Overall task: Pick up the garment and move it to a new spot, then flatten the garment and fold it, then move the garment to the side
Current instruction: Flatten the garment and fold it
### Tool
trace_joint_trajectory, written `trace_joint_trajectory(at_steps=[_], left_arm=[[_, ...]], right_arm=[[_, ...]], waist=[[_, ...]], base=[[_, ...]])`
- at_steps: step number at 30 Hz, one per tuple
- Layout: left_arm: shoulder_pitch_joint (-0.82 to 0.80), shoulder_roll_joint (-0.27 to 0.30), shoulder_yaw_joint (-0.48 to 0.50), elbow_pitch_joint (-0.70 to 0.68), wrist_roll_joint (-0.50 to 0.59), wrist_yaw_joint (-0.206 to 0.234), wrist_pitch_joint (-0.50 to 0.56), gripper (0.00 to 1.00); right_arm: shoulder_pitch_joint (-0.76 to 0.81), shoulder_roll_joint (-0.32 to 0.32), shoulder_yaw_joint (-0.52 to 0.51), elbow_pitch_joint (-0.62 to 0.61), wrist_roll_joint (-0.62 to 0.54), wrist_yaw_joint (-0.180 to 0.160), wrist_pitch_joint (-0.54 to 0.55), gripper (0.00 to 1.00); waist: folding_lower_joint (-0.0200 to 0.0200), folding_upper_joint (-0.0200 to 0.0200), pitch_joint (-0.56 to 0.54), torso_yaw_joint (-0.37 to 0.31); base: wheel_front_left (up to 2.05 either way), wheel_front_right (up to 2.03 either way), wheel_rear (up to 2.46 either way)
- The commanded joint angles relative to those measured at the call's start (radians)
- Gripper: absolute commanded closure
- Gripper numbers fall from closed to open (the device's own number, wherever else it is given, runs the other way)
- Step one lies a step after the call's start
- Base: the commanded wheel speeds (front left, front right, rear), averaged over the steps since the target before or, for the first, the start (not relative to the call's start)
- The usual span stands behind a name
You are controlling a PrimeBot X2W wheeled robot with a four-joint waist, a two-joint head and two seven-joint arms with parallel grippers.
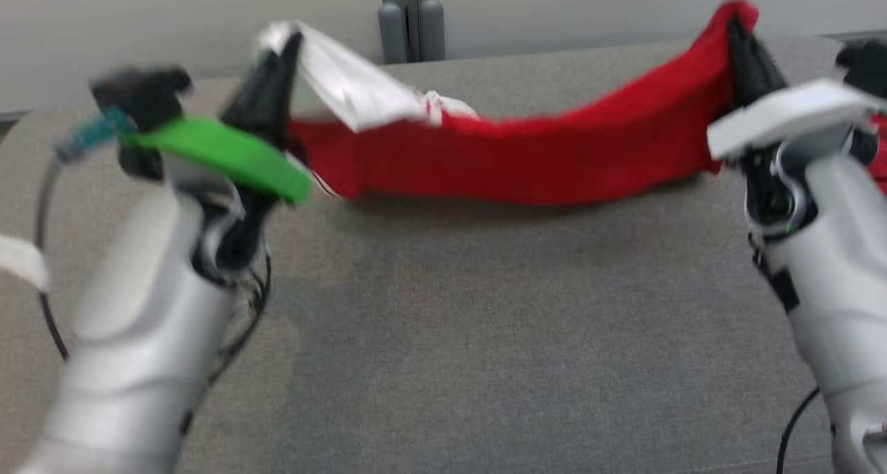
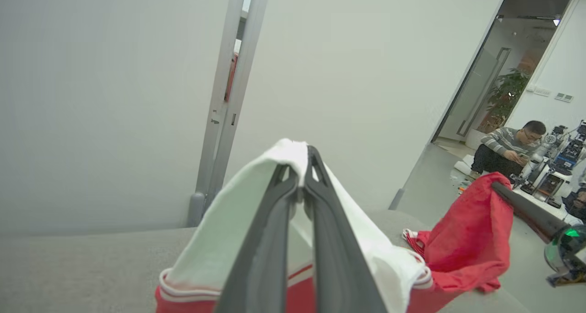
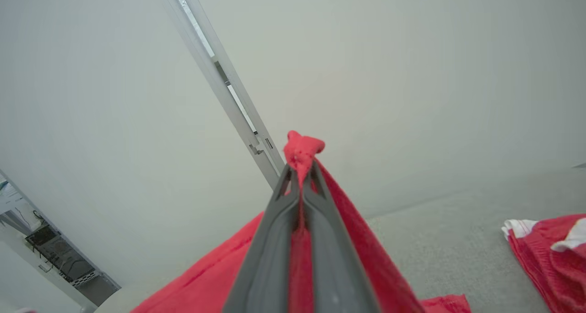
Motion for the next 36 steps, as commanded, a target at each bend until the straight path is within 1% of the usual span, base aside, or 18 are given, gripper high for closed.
trace_joint_trajectory(at_steps=[1,3,5,9,12,15,19,22,24,28,31,34,35,36], left_arm=[[-0.123,0.008,0.025,0.035,-0.027,-0.003,0.018,1.0],[-0.283,0.012,0.053,0.112,-0.043,-0.003,0.034,1.0],[-0.442,0.015,0.075,0.198,-0.033,0.002,0.03,1.0],[-0.7,0.002,0.1,0.353,-0.023,0.004,-0.006,1.0],[-0.841,-0.007,0.105,0.436,-0.019,0.001,-0.037,1.0],[-0.967,-0.008,0.091,0.509,0.001,0.0,-0.061,1.0],[-1.063,-0.019,0.084,0.586,-0.004,-0.001,-0.092,1.0],[-1.085,-0.026,0.059,0.617,-0.009,-0.002,-0.106,1.0],[-1.065,-0.021,0.031,0.625,-0.016,-0.002,-0.109,1.0],[-0.991,-0.017,0.012,0.617,-0.068,-0.003,-0.137,1.0],[-0.878,-0.008,-0.021,0.582,-0.094,-0.003,-0.158,1.0],[-0.728,0.002,-0.05,0.515,-0.12,-0.003,-0.172,1.0],[-0.681,0.011,-0.053,0.49,-0.118,-0.003,-0.176,1.0],[-0.625,0.032,-0.033,0.443,-0.096,-0.003,-0.178,1.0]], right_arm=[[-0.106,-0.007,-0.002,0.034,0.007,0.0,0.014,1.0],[-0.248,-0.002,-0.016,0.103,0.016,0.0,0.028,1.0],[-0.393,-0.002,-0.035,0.178,0.015,0.0,0.033,1.0],[-0.626,0.006,-0.039,0.316,-0.018,0.0,-0.006,1.0],[-0.753,0.0,-0.028,0.402,-0.047,0.0,-0.035,1.0],[-0.859,0.001,-0.043,0.484,-0.047,0.0,-0.062,1.0],[-0.929,0.012,-0.049,0.546,-0.03,0.0,-0.081,1.0],[-0.948,0.01,-0.036,0.57,-0.022,0.0,-0.089,1.0],[-0.934,0.013,-0.025,0.589,-0.018,0.0,-0.091,1.0],[-0.896,0.009,-0.037,0.612,0.024,0.0,-0.096,1.0],[-0.812,0.022,-0.018,0.592,0.046,0.0,-0.102,1.0],[-0.696,0.028,-0.001,0.532,0.087,0.0,-0.106,1.0],[-0.653,0.028,0.005,0.51,0.102,0.0,-0.108,1.0],[-0.595,0.025,0.014,0.485,0.117,0.0,-0.108,1.0]], waist=[[0.0,-0.0001,0.148,-0.015],[0.0,-0.0001,0.204,-0.017],[0.0,-0.0001,0.254,-0.017],[0.0,-0.0001,0.307,-0.027],[0.0,-0.0001,0.316,-0.03],[0.0,-0.0001,0.315,-0.028],[0.0,-0.0001,0.308,-0.022],[0.0,-0.0001,0.309,-0.019],[0.0,-0.0001,0.315,-0.02],[0.0,-0.0001,0.328,-0.018],[0.0,-0.0001,0.319,-0.017],[0.0,-0.0001,0.287,-0.02],[0.0,-0.0001,0.274,-0.021],[0.0,-0.0001,0.258,-0.021]], base=[[0.0,0.0,0.0],[0.0,0.0,0.0],[0.0,0.0,0.0],[0.0,0.0,0.0],[0.0,0.0,0.0],[0.0,0.0,0.0],[0.0,0.0,0.0],[0.0,0.0,0.0],[0.0,0.0,0.0],[0.0,0.0,0.0],[0.0,0.0,0.0],[0.0,0.0,0.0],[0.0,0.0,0.0],[0.0,0.0,0.0]])
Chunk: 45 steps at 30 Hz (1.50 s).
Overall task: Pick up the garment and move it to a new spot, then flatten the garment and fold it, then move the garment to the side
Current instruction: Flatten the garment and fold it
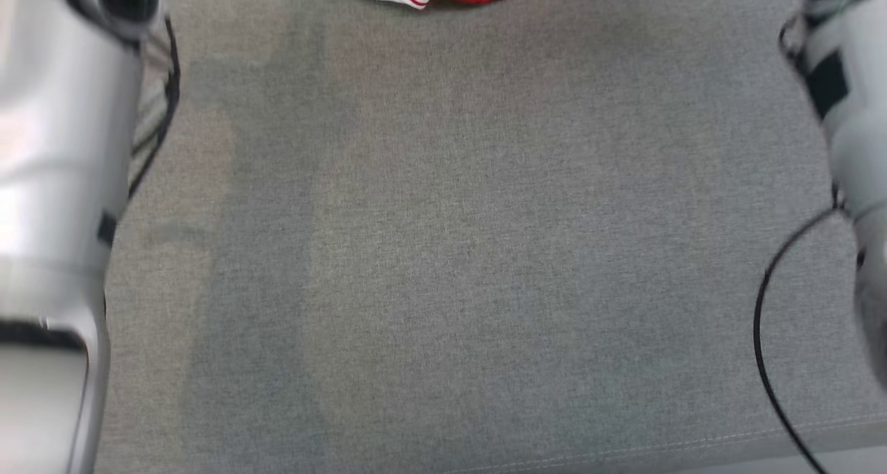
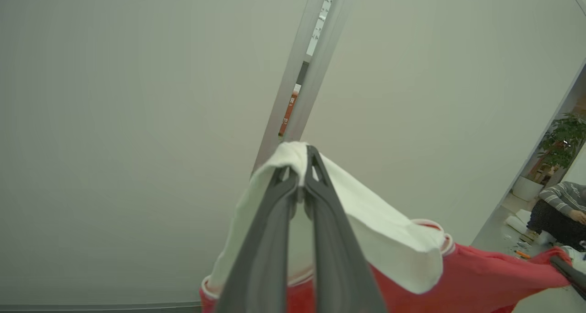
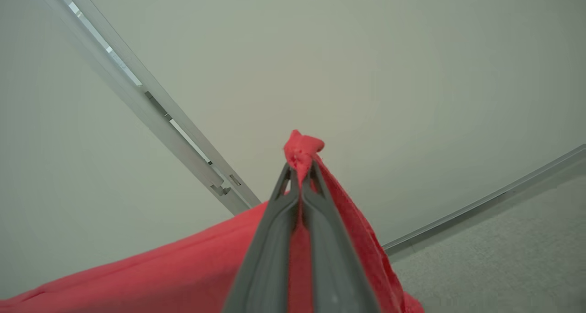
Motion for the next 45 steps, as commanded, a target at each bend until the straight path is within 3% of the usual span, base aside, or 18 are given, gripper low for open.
trace_joint_trajectory(at_steps=[1,5,10,15,22,28,34,45], left_arm=[[0.079,0.022,0.022,-0.055,0.014,-0.003,-0.009,1.0],[0.374,0.005,0.175,-0.222,0.066,0.001,-0.008,1.0],[0.758,-0.085,0.29,-0.424,0.142,0.017,-0.008,1.0],[1.083,-0.138,0.309,-0.543,0.193,0.026,-0.008,1.0],[1.395,-0.154,0.291,-0.61,0.198,0.059,-0.008,1.0],[1.539,-0.155,0.232,-0.664,0.173,0.096,-0.008,1.0],[1.576,-0.155,0.168,-0.658,0.213,0.092,-0.007,1.0],[1.462,-0.129,0.129,-0.582,0.316,0.057,-0.002,1.0]], right_arm=[[0.077,-0.007,0.014,-0.03,0.021,-0.001,-0.007,1.0],[0.287,-0.019,0.033,-0.133,0.091,-0.001,-0.007,1.0],[0.592,-0.028,0.031,-0.294,0.169,-0.001,-0.007,1.0],[0.894,-0.039,-0.014,-0.432,0.206,-0.001,-0.007,1.0],[1.229,-0.011,-0.078,-0.551,0.152,-0.001,-0.008,1.0],[1.389,0.005,-0.123,-0.649,0.098,-0.001,-0.007,1.0],[1.495,0.035,-0.195,-0.697,0.064,-0.001,0.009,1.0],[1.425,0.071,-0.277,-0.715,-0.038,-0.001,0.091,1.0]], waist=[[-0.0001,0.0,-0.05,-0.008],[-0.0001,0.0,-0.128,-0.015],[-0.0001,0.0,-0.222,-0.004],[-0.0001,0.0,-0.303,0.004],[-0.0001,0.0,-0.406,0.006],[-0.0001,0.0,-0.435,0.004],[-0.0001,0.0,-0.444,0.014],[-0.0001,0.0,-0.436,-0.002]], base=[[0.0,0.0,0.0],[0.0,0.0,0.0],[0.0,0.0,0.0],[0.0,0.0,0.0],[0.0,0.0,0.0],[0.0,0.0,0.0],[0.0,0.0,0.0],[0.0,0.0,0.0]])
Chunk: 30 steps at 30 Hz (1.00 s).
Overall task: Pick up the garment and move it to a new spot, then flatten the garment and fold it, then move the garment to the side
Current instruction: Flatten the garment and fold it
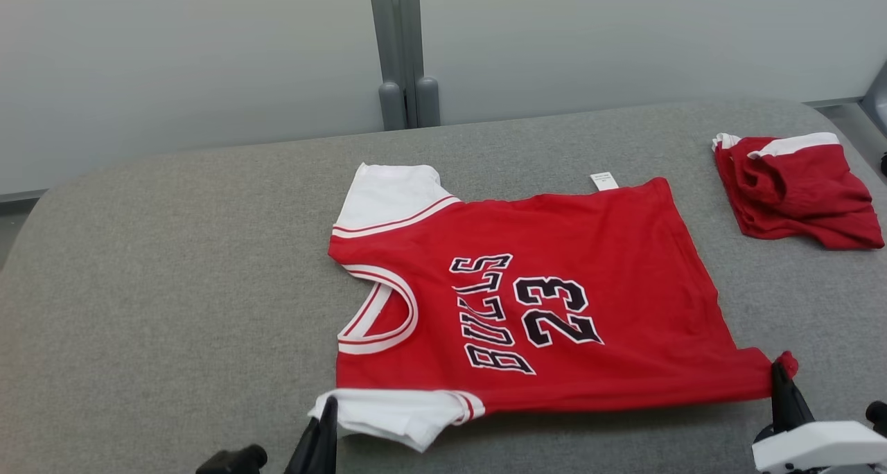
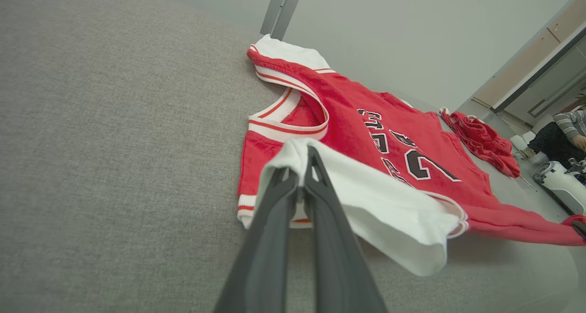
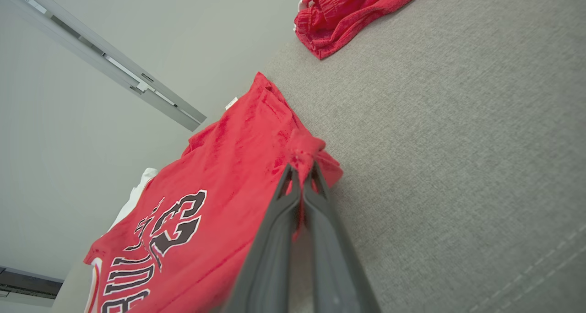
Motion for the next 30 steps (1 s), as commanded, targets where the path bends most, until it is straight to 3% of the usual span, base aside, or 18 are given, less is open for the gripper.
trace_joint_trajectory(at_steps=[1,7,14,15,16,17,22,30], left_arm=[[-0.042,0.013,0.001,0.013,0.009,-0.009,0.003,1.0],[-0.198,0.045,-0.02,0.099,0.036,-0.032,0.035,1.0],[-0.38,0.049,-0.047,0.279,0.046,-0.05,0.042,1.0],[-0.398,0.046,-0.05,0.301,0.047,-0.053,0.037,1.0],[-0.417,0.04,-0.054,0.332,0.043,-0.056,0.033,0.56],[-0.43,0.039,-0.061,0.354,0.05,-0.057,0.028,0.0],[-0.459,0.025,-0.055,0.422,0.05,-0.061,0.001,0.0],[-0.312,0.026,0.01,0.382,0.063,-0.064,-0.005,0.0]], right_arm=[[-0.027,-0.002,-0.011,0.005,-0.014,-0.001,0.015,1.0],[-0.166,-0.001,-0.008,0.058,-0.096,-0.001,0.094,1.0],[-0.355,0.008,-0.027,0.227,-0.174,-0.001,0.112,0.99],[-0.371,0.007,-0.026,0.246,-0.183,-0.001,0.099,0.69],[-0.384,0.003,-0.02,0.274,-0.192,-0.001,0.09,0.0],[-0.392,0.001,-0.008,0.291,-0.199,-0.001,0.082,0.0],[-0.382,-0.038,0.059,0.33,-0.213,-0.001,0.01,0.0],[-0.291,-0.152,0.204,0.329,-0.25,-0.001,-0.035,0.0]], waist=[[0.0001,-0.0001,0.004,-0.002],[0.0001,-0.0001,0.027,-0.016],[0.0001,-0.0001,0.066,-0.019],[0.0001,-0.0001,0.069,-0.018],[0.0001,-0.0001,0.073,-0.015],[0.0001,-0.0001,0.074,-0.014],[0.0001,-0.0001,0.072,-0.008],[0.0001,-0.0001,0.071,-0.007]], base=[[0.0,0.0,0.0],[0.0,0.0,0.0],[0.0,0.0,0.0],[0.0,0.0,0.0],[0.0,0.0,0.0],[0.0,0.0,0.0],[0.0,0.0,0.0],[0.0,0.0,0.0]])
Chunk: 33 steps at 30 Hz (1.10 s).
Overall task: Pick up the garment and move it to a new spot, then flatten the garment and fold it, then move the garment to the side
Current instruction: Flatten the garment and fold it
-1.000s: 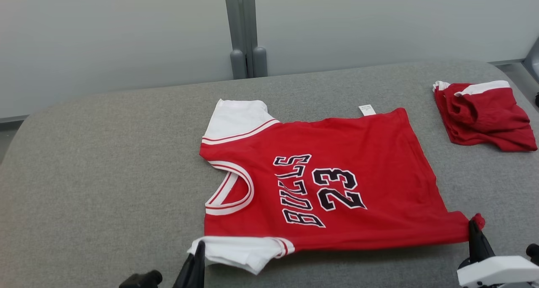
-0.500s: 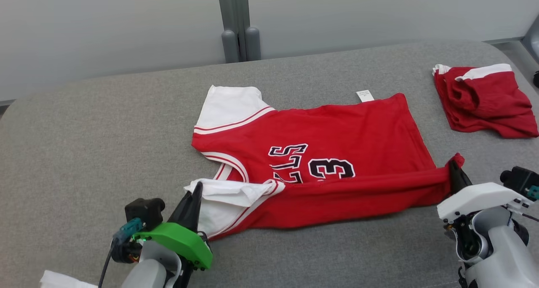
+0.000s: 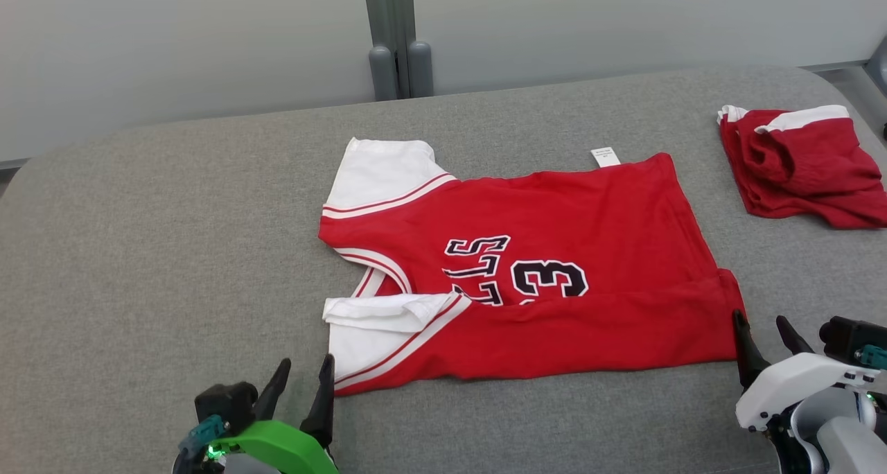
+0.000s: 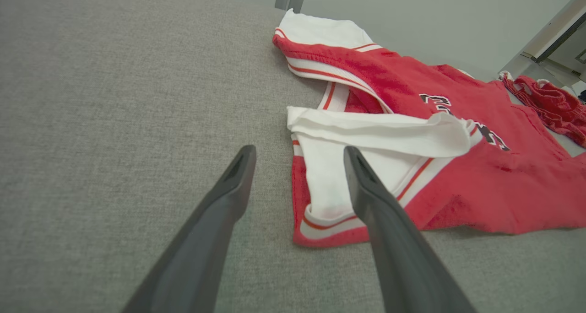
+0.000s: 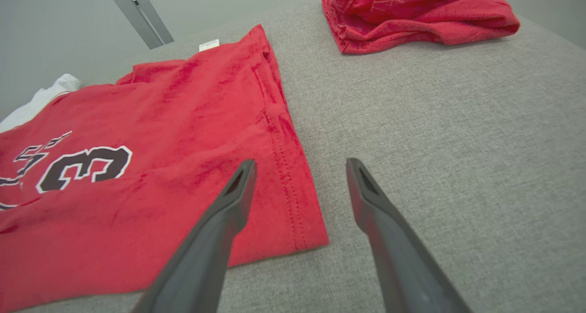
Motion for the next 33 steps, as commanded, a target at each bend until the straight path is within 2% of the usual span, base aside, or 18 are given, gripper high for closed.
trace_joint_trajectory(at_steps=[1,8,17,18,19,20,26,33], left_arm=[[0.013,0.002,0.0,0.0,0.02,-0.003,-0.004,0.0],[-0.013,-0.013,-0.025,0.063,0.001,-0.006,-0.004,0.0],[-0.068,-0.027,-0.135,0.147,-0.075,-0.005,0.013,0.0],[-0.072,-0.027,-0.143,0.154,-0.082,-0.005,0.013,0.27],[-0.075,-0.026,-0.151,0.164,-0.096,-0.005,0.015,0.77],[-0.078,-0.026,-0.159,0.17,-0.105,-0.006,0.016,1.0],[-0.098,-0.017,-0.172,0.189,-0.174,-0.005,0.004,1.0],[-0.011,0.045,-0.087,0.096,-0.186,-0.005,-0.004,1.0]], right_arm=[[0.006,-0.01,0.011,0.007,-0.003,-0.001,-0.008,0.0],[-0.052,-0.006,0.046,0.106,-0.002,-0.001,-0.01,0.0],[-0.134,0.026,0.117,0.254,0.01,-0.001,-0.015,0.0],[-0.137,0.027,0.123,0.266,0.017,-0.001,-0.012,0.55],[-0.141,0.029,0.13,0.28,0.024,-0.001,-0.013,0.78],[-0.143,0.032,0.134,0.289,0.029,-0.001,-0.015,1.0],[-0.151,0.038,0.181,0.297,0.054,0.0,-0.042,1.0],[-0.073,0.027,0.216,0.197,0.102,0.0,-0.064,1.0]], waist=[[0.0,0.0,0.007,0.004],[0.0,0.0,0.04,0.006],[0.0,0.0,0.063,0.006],[0.0,0.0,0.064,0.006],[0.0,0.0,0.063,0.007],[0.0,0.0,0.062,0.007],[0.0,0.0,0.032,0.01],[0.0,0.0,-0.045,0.02]], base=[[0.0,0.0,0.0],[0.0,0.0,0.0],[0.0,0.0,0.0],[0.0,0.0,0.0],[0.0,0.0,0.0],[0.0,0.0,0.0],[0.0,0.0,0.0],[0.0,0.0,0.0]])
